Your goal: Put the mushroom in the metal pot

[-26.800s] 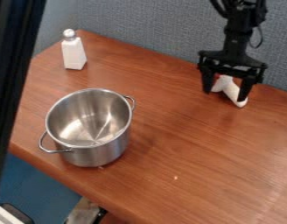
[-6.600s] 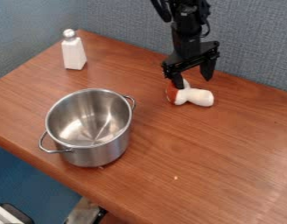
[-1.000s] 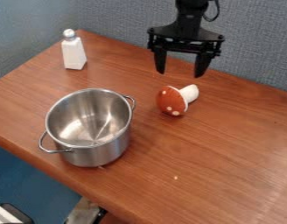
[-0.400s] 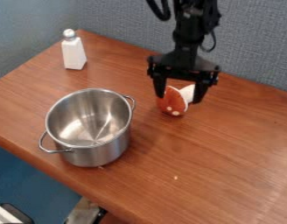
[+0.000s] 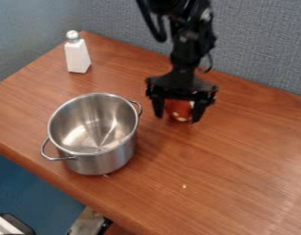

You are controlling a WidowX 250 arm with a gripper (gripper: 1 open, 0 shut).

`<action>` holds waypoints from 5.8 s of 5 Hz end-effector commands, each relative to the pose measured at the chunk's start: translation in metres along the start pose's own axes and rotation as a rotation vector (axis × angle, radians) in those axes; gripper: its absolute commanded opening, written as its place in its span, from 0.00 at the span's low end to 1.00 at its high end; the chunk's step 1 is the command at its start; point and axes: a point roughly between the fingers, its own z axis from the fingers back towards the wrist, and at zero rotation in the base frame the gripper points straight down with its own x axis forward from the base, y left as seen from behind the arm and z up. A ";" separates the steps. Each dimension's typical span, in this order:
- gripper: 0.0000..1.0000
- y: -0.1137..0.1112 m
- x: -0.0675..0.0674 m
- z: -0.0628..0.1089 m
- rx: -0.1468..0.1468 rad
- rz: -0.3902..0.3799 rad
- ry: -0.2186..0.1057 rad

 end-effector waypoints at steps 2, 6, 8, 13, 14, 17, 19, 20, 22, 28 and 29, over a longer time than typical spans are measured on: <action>1.00 0.013 0.024 0.006 -0.067 -0.005 -0.013; 0.00 0.042 0.068 0.045 -0.087 0.149 -0.089; 0.00 0.043 0.080 0.074 -0.183 0.291 -0.101; 1.00 0.048 0.086 0.068 -0.206 0.128 -0.004; 1.00 0.035 0.075 0.060 -0.172 0.116 0.013; 0.00 0.017 0.062 0.030 -0.114 -0.066 0.047; 0.00 0.003 0.057 0.068 -0.184 -0.071 -0.002; 1.00 -0.008 0.054 0.078 -0.207 -0.083 -0.017; 1.00 -0.040 0.055 0.068 -0.158 0.075 -0.031; 0.00 -0.001 0.003 0.120 -0.151 -0.153 -0.098; 1.00 0.023 0.009 0.153 -0.158 -0.165 -0.112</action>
